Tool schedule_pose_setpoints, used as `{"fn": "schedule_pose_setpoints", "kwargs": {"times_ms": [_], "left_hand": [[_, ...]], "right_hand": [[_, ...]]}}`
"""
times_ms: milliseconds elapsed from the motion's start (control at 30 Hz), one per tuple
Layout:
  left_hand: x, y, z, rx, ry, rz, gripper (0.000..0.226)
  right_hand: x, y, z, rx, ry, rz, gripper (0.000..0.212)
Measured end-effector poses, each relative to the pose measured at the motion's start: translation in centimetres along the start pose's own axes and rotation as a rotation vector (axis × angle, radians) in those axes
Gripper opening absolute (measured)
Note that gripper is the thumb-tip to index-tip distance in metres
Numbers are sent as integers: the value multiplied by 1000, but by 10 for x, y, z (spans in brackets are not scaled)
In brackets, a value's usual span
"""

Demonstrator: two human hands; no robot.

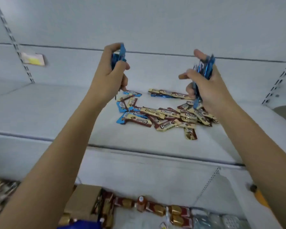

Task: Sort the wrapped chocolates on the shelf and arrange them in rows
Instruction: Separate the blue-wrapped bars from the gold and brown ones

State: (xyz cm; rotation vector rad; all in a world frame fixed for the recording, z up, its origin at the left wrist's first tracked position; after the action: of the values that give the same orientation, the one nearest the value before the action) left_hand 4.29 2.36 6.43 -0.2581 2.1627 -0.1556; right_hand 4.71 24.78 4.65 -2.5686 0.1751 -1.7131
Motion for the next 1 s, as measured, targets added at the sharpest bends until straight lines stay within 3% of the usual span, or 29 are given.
{"fn": "schedule_pose_setpoints", "kwargs": {"times_ms": [167,267,467,633,767,867,1000], "left_hand": [[-32,-28,115,-238,110,-129,24],[-34,-38,188,-333,79,-166,22],[6,-56,365,-574,-239,-303,25],[54,-63,513,-751,-660,-397,25],[73,-71,601,-804,-991,-340,22],[70,-91,648,-827,-1180,-376,21],[54,-137,691,-922,-1254,-469,16]], "right_hand": [[13,7,102,142,-133,-200,18],[-12,11,165,214,-128,-285,14],[-102,40,283,332,203,-315,11],[-177,67,365,422,556,-231,30],[-217,99,421,558,752,-119,27],[-236,136,450,705,800,59,22],[-234,210,468,956,662,263,15]]}}
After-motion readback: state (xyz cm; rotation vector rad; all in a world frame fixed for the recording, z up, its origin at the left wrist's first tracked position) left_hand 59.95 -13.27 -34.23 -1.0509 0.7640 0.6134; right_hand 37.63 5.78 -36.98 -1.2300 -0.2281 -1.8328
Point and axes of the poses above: each hand's wrist, its own z-axis away from the middle knuckle, its own y-axis out of the palm, x = y × z, the point moved 6 cm from there along -z, towards the middle knuckle, and after that the axes turned 2 degrees about x, right-handed, at the moved point
